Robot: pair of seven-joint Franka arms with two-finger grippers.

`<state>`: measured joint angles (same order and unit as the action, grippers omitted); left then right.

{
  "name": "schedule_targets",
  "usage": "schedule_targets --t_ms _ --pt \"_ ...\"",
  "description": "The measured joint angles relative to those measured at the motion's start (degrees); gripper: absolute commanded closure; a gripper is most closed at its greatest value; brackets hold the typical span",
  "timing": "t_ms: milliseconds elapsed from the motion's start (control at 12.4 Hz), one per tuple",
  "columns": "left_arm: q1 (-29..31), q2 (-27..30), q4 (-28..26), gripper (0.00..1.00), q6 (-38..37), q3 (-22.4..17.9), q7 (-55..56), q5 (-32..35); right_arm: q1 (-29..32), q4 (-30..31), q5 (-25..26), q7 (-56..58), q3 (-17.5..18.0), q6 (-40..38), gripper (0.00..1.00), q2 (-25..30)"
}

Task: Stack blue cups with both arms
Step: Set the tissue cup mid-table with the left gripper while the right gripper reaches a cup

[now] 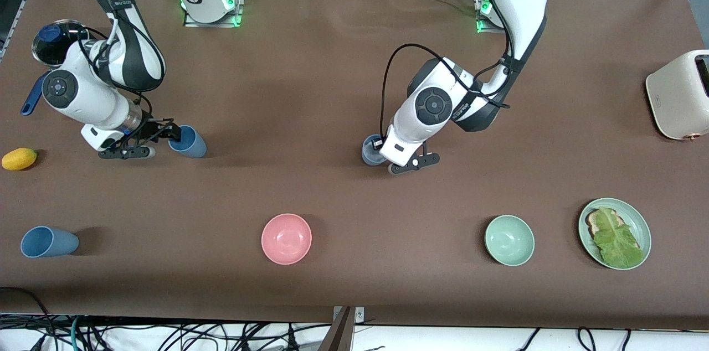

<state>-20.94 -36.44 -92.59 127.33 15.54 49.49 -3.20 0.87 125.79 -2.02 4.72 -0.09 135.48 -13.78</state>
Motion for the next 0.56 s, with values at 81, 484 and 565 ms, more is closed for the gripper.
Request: schedule_targets --t_ms 81,484,565 --pt "0.0 -0.1 0.0 0.01 0.0 -0.2 0.0 0.1 0.0 0.0 0.0 0.0 0.0 0.0 0.84 0.0" --pt "1.0 1.4 2.7 0.00 -3.0 -3.5 -0.7 0.4 0.0 -0.3 -0.3 0.0 0.1 -0.2 1.00 0.0" --pt "2.1 2.3 4.5 0.00 -7.3 -4.0 -2.8 0.5 0.0 -1.1 -0.4 0.0 0.1 -1.3 1.00 0.0"
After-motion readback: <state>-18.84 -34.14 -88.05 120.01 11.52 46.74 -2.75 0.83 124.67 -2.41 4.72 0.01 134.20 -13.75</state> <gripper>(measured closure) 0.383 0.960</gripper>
